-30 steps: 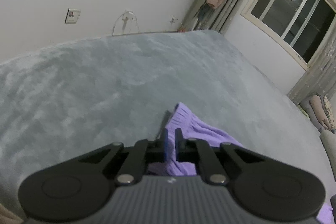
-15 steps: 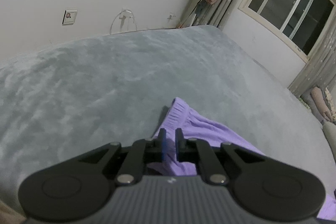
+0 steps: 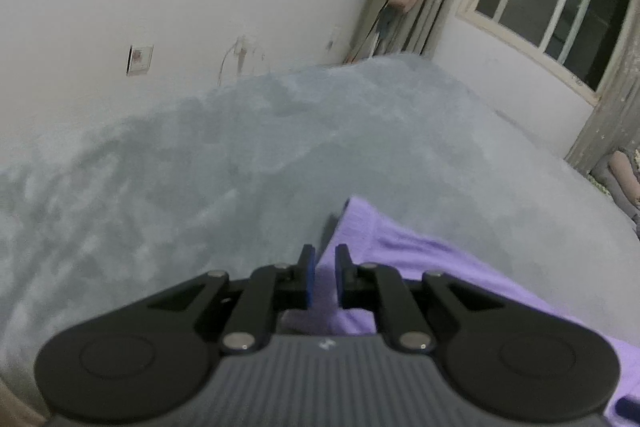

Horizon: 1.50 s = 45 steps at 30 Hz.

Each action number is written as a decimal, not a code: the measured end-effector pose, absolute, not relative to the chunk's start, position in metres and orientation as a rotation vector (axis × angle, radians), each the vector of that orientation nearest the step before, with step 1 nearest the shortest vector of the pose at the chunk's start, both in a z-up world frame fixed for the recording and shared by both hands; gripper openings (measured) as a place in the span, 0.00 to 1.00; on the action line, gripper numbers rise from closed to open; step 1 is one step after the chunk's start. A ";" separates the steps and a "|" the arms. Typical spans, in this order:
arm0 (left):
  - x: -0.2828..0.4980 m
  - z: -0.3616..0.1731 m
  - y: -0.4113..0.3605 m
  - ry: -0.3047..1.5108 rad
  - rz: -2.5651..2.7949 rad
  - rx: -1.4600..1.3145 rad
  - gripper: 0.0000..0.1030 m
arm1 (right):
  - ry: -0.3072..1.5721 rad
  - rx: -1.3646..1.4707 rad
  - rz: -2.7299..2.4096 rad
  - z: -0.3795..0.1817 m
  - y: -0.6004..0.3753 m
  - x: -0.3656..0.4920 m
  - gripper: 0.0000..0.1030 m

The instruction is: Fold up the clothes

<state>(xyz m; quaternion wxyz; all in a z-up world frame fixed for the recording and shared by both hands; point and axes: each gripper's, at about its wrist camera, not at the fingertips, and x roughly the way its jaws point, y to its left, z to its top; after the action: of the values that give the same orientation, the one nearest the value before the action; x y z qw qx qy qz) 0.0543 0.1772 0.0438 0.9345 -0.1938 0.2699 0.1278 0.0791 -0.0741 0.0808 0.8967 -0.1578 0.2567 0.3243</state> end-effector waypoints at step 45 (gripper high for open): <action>0.054 0.019 0.125 0.710 -0.031 -0.456 0.26 | 0.686 -0.281 0.819 0.051 -0.101 0.099 0.04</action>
<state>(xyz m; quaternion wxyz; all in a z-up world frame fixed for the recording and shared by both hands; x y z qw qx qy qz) 0.0539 0.1250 0.0188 0.9121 -0.2214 0.3446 -0.0152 0.0994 -0.1010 0.0514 0.8513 -0.1334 0.3259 0.3889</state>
